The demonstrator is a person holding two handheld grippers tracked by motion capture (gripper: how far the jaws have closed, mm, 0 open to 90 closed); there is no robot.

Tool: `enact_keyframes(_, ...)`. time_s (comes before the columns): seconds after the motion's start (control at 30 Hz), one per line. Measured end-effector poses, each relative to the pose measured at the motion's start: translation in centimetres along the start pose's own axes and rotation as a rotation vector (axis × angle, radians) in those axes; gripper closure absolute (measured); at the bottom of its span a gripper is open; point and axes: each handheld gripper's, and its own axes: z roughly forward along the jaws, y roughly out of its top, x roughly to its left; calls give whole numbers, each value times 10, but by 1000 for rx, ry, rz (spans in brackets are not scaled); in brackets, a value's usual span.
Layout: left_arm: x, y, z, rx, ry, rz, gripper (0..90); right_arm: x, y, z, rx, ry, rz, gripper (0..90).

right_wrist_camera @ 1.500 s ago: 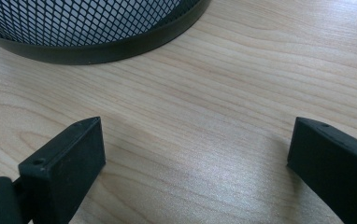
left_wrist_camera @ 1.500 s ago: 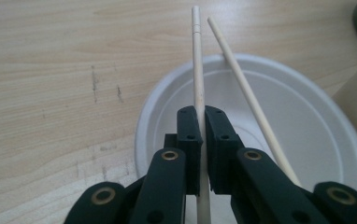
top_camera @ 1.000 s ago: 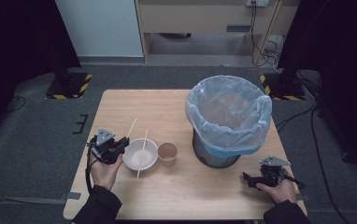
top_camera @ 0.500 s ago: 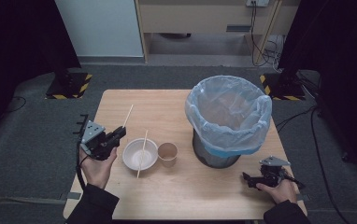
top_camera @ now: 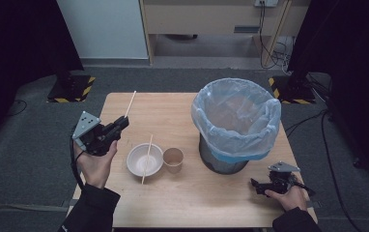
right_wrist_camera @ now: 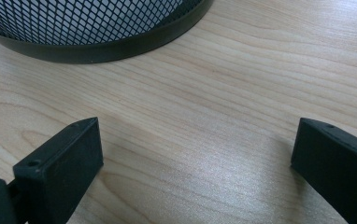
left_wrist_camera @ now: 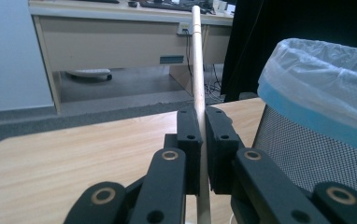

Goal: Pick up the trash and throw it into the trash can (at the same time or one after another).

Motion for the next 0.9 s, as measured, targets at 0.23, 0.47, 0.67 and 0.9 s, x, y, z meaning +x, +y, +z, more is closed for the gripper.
enact_keyframes(0.23, -11, 16, 7, -29, -26, 14, 853, 0, 0, 0, 0, 0, 0, 24)
enact_keyframes(0.47, -34, 38, 20, -62, -70, 46, 853, 0, 0, 0, 0, 0, 0, 23)
enact_keyframes(0.67, -50, 50, 29, -76, -101, 68, 853, 0, 0, 0, 0, 0, 0, 23)
enact_keyframes(0.9, -65, 59, 39, -89, -121, 93, 853, 0, 0, 0, 1, 1, -1, 21)
